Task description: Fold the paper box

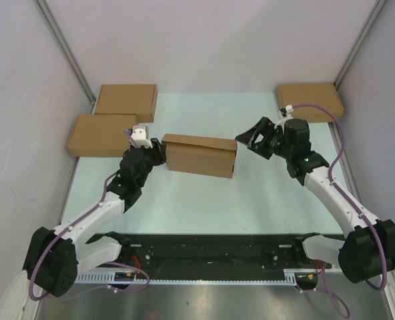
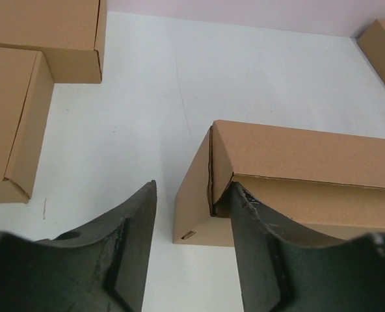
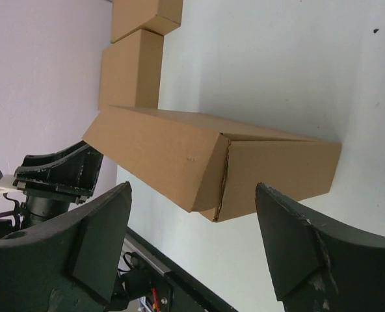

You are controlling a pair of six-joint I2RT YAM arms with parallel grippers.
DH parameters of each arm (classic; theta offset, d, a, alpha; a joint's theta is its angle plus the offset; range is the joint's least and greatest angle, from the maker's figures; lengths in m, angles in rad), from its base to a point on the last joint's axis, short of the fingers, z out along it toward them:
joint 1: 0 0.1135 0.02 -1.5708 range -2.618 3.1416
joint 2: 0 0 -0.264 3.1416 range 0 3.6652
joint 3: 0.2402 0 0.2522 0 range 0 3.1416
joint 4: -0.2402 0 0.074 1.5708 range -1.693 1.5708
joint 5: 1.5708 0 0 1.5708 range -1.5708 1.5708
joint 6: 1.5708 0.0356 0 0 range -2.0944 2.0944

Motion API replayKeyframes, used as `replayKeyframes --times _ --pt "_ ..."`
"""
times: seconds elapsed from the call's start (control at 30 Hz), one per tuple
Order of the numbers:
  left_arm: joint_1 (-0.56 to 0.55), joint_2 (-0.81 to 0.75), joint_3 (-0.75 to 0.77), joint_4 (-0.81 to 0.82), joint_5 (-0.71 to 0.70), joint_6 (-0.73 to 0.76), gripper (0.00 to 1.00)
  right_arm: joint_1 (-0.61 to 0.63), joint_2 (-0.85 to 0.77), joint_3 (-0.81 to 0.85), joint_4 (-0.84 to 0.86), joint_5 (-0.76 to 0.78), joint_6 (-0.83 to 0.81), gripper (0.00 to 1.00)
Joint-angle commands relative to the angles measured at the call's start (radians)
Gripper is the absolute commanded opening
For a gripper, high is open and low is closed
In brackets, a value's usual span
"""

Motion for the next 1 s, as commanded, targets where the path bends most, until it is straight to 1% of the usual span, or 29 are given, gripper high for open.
replayKeyframes --times 0.0,0.1,0.23,0.37,0.53,0.63,0.83,0.97 --pt "-0.008 -0.03 0.007 -0.213 0.01 0.019 0.55 0.001 0.001 0.003 0.054 -0.011 0.005 0.82" --pt "-0.008 -0.051 0.025 -0.245 0.002 0.024 0.58 0.004 0.006 0.005 0.061 0.003 -0.004 0.81" --pt "-0.008 -0.065 0.041 -0.245 -0.005 0.029 0.59 0.013 0.009 0.005 0.074 0.026 -0.03 0.81" --pt "-0.008 -0.022 0.068 -0.237 -0.018 0.03 0.59 0.015 0.011 0.023 0.052 0.048 -0.064 0.81" --pt "-0.008 0.042 0.094 -0.217 -0.033 0.03 0.59 0.067 -0.002 0.092 -0.032 0.134 -0.156 0.8" --pt "-0.006 0.062 0.114 -0.216 -0.038 0.032 0.6 0.085 -0.008 0.113 -0.055 0.161 -0.177 0.8" --pt "-0.006 0.065 0.143 -0.231 -0.045 0.042 0.62 0.127 -0.009 0.147 -0.072 0.213 -0.22 0.8" --pt "-0.006 0.053 0.162 -0.246 -0.05 0.053 0.65 0.196 0.005 0.189 -0.055 0.244 -0.228 0.8"
